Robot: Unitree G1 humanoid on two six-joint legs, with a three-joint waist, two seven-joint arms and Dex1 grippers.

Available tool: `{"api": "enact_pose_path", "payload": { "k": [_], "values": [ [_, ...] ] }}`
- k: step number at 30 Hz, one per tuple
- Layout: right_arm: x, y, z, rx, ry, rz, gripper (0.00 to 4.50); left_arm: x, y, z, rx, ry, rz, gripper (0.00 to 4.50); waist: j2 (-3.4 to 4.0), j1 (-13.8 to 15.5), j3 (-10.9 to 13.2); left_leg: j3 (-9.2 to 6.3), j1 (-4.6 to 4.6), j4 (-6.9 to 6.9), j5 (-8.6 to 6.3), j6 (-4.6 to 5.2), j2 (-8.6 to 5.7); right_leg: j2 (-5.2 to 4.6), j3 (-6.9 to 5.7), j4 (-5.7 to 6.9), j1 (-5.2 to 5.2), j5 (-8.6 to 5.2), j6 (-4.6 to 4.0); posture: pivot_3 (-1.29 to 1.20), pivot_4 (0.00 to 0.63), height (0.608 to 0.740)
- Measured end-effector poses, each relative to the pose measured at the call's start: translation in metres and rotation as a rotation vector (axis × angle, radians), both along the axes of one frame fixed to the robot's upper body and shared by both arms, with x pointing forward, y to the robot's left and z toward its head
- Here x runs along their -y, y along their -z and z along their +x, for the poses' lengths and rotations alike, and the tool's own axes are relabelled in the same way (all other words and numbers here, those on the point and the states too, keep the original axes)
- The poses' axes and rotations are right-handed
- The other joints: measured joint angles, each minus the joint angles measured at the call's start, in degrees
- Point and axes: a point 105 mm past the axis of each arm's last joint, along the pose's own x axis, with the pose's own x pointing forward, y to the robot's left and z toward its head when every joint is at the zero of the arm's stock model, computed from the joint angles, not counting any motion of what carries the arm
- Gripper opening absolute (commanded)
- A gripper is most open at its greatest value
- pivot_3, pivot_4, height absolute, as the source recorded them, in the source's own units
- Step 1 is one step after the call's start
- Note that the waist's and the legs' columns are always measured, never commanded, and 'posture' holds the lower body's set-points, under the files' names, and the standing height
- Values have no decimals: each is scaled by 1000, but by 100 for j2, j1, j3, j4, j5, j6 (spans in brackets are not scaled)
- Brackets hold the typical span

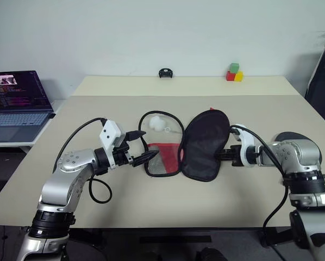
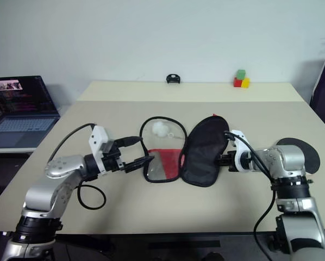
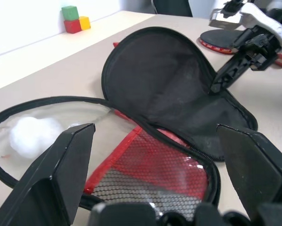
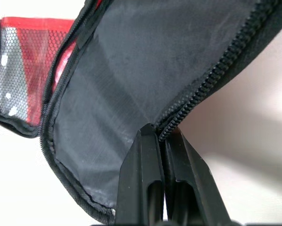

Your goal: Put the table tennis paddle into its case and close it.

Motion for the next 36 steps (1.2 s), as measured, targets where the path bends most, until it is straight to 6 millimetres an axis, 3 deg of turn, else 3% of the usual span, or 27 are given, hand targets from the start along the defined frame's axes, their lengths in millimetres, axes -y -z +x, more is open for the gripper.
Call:
{"api": "enact_pose_path", "payload": {
  "k": [10,25,28,35,36],
  "values": [
    [15,-10,32,61,-28,-84,25,4,1,0,-3,7,-4,4500,-2,9,1,-1,-1,0,0,-1,1,-1,-1,-2,-1,0,0,0,150,740],
    [29,3,42,65,-29,-136,25,4,0,1,3,8,-2,4500,-2,15,1,0,-1,1,1,-3,1,-2,0,-1,-2,0,0,0,150,740],
    [33,-4,49,104,-3,-147,701,4,-1,1,6,9,-2,4500,-2,14,1,0,-1,1,2,-3,0,-2,0,-1,-2,0,0,0,150,740],
    [47,-6,57,135,51,-182,3102,3,-1,3,5,4,0,4500,-2,10,1,3,-1,1,2,-4,1,-2,1,-1,-2,0,-1,0,150,740],
    [48,-6,58,135,53,-188,3102,3,-1,3,6,4,0,4500,-2,9,1,2,-1,1,2,-4,1,-2,1,-1,-2,0,-1,0,150,740]
  ]
}}
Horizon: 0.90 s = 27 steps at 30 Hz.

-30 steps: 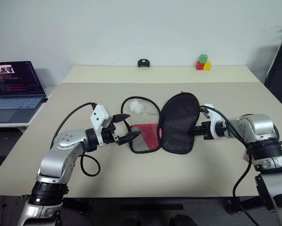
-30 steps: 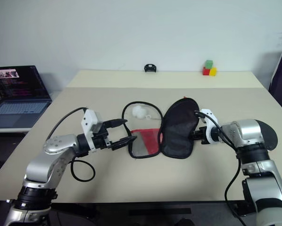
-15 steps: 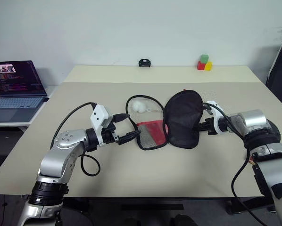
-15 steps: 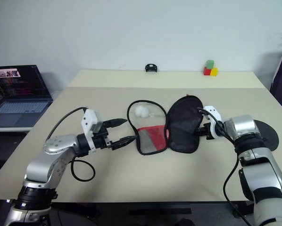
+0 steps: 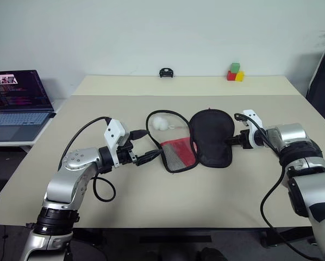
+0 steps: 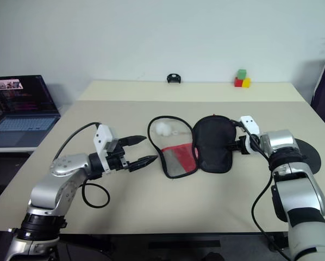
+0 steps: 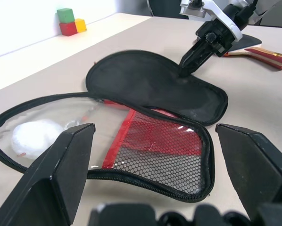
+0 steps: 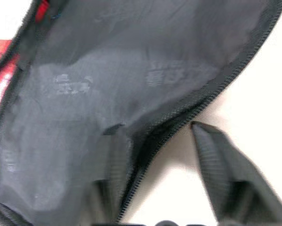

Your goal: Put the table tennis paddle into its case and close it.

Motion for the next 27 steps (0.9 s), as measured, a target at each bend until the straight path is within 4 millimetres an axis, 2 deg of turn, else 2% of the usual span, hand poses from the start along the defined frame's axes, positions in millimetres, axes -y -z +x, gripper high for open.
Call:
{"api": "enact_pose_path", "payload": {
  "k": [4,9,12,14,15,19,23,27],
  "values": [
    [4,-1,1,11,17,17,3102,0,-1,0,3,0,1,4500,0,-1,0,1,0,0,0,0,0,0,1,1,-1,0,0,0,150,740],
    [16,-14,1,37,56,56,3102,0,-1,0,3,0,1,4500,0,3,0,0,-1,0,0,0,0,0,0,0,0,0,0,0,150,740],
    [22,-27,-5,73,69,97,3702,1,-1,0,3,2,-1,4500,0,12,0,-2,-2,-1,0,1,1,-1,-2,-1,0,0,0,0,150,740],
    [26,-27,-13,96,88,114,4366,1,-1,0,3,3,-2,4500,0,15,0,-3,-4,0,-1,1,2,-1,-1,-1,1,0,0,0,150,740],
    [29,-23,-18,114,99,94,4473,2,-1,0,3,5,-4,4500,0,16,0,-3,-5,1,-1,1,1,-1,-2,0,1,0,0,0,150,740],
    [39,-17,-36,192,202,41,4473,5,-2,0,6,20,-6,4500,0,24,0,-1,-5,5,-1,1,1,-2,1,6,-1,0,0,0,150,740],
    [67,-26,-63,293,415,-6,4473,16,-6,1,15,74,-5,4500,0,41,-1,-4,-3,6,-1,1,0,-2,-1,8,2,0,1,0,150,740],
    [93,-19,-89,306,613,-42,4473,23,-6,4,9,119,-4,4500,0,34,-1,-3,1,6,0,1,0,0,1,14,3,0,1,0,150,740]
  ]
}}
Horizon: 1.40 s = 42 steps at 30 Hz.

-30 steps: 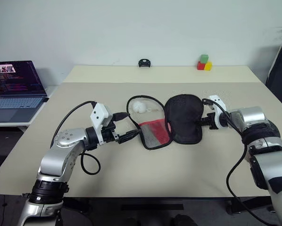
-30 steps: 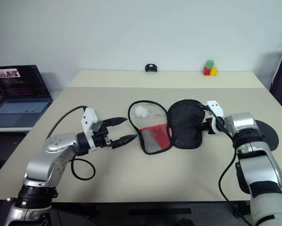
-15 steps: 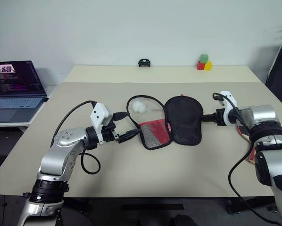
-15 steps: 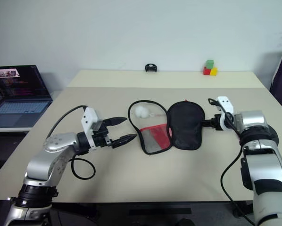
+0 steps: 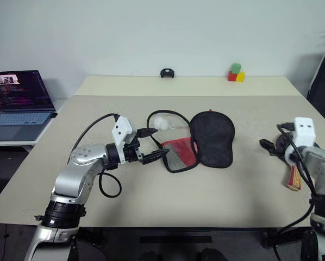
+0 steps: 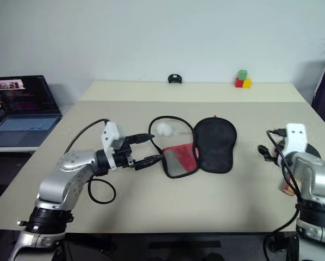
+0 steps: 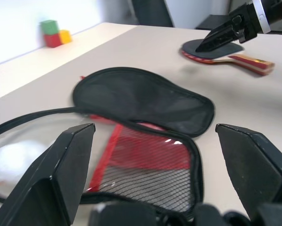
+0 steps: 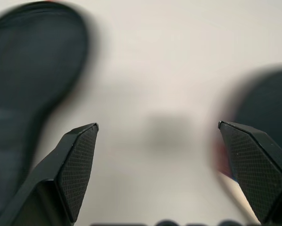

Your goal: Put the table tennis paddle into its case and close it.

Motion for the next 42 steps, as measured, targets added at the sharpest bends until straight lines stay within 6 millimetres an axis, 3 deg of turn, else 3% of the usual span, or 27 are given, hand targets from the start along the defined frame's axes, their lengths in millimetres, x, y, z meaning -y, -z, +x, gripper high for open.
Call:
{"api": "enact_pose_path", "payload": {
  "k": [5,10,14,18,29,32,39,42],
  "values": [
    [17,16,-23,-35,147,-23,4473,10,-2,3,8,60,8,4500,1,-26,-1,4,2,0,0,1,-1,2,3,1,0,0,0,0,150,740],
    [30,25,-34,-65,229,-23,4473,15,-3,5,19,97,23,4500,2,-34,-1,6,3,0,1,2,-1,4,4,1,1,0,0,0,150,740],
    [33,30,-35,-82,244,-20,4473,16,0,6,8,107,32,4500,2,-33,-2,5,3,0,1,3,-1,5,3,1,2,0,0,0,150,740],
    [38,55,-35,-167,278,33,4473,16,-2,7,19,106,33,4500,2,-30,-2,6,4,1,2,3,-1,5,4,1,3,0,0,0,150,740],
    [41,57,-24,-179,289,59,4473,14,-2,8,26,91,32,4500,-16,-43,-15,9,16,8,4,8,-1,5,6,2,16,9,2,0,150,740],
    [40,59,-19,-176,272,48,3916,14,-2,8,27,86,31,4500,-21,-48,-19,10,27,8,6,11,0,6,5,0,28,16,1,0,150,740],
    [32,64,-10,-182,219,19,1703,12,-1,9,27,76,35,4500,-24,-40,-20,5,111,3,5,14,-1,7,3,-13,115,16,4,0,150,740],
    [31,64,-7,-171,216,9,1062,8,1,8,21,65,43,4500,-27,-40,-22,4,112,3,5,14,-1,6,4,-13,116,16,5,0,150,740]
  ]
}}
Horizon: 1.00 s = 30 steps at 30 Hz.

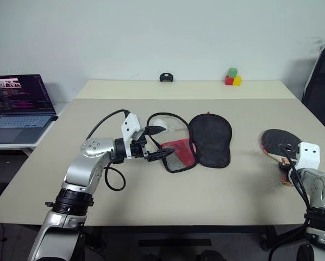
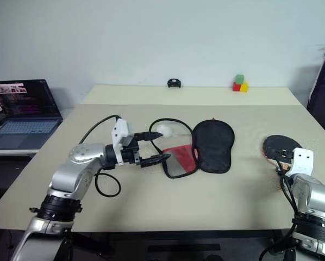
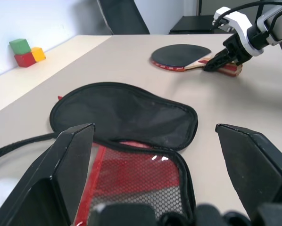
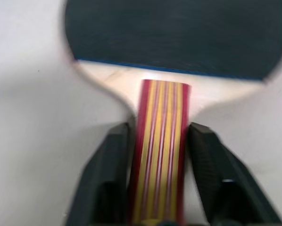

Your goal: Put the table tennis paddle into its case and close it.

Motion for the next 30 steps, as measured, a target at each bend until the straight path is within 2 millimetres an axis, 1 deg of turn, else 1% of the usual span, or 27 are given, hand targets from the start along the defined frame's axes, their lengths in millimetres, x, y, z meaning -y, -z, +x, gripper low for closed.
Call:
{"api": "enact_pose_path", "payload": {
  "k": [11,16,18,20,22,24,26,30],
  "values": [
    [-8,1,4,29,34,12,1062,-27,3,1,-7,-96,6,4500,-12,-16,-7,1,2,-1,0,0,4,0,2,1,-4,2,0,0,150,740],
    [-22,-10,11,60,-1,45,1062,-31,1,1,1,-112,6,4500,20,-17,12,2,-14,-15,0,0,3,0,3,1,-24,1,-2,0,150,740],
    [-29,-22,15,91,-23,48,1062,-33,2,1,-1,-116,9,4500,34,-3,21,0,-23,-16,0,0,3,0,1,-4,-30,0,-2,0,150,740],
    [-38,-38,17,131,-49,44,1062,-34,3,0,-5,-118,10,4500,40,0,24,-1,-30,-17,0,0,3,0,0,-8,-33,-1,-2,0,150,740],
    [-52,-57,21,187,-91,38,1062,-34,3,0,-5,-118,10,4500,41,-4,25,-1,-32,-17,0,0,3,-1,1,-11,-35,-1,-2,0,150,740],
    [-65,-68,24,222,-129,38,1062,-34,3,0,-5,-119,10,4500,40,0,25,-4,-32,-17,0,0,3,-1,-1,-11,-35,-2,-2,0,150,740],
    [-77,-73,26,233,-160,66,1062,-34,3,0,-5,-119,10,4500,40,7,25,-5,-32,-17,0,0,3,-1,-2,-11,-34,-2,-3,0,150,740],
    [-110,-67,27,198,-223,127,1062,-33,3,0,-5,-119,9,4500,43,-4,26,-4,-31,-18,0,0,3,-1,0,-9,-36,-2,-3,0,150,740]
  ]
}}
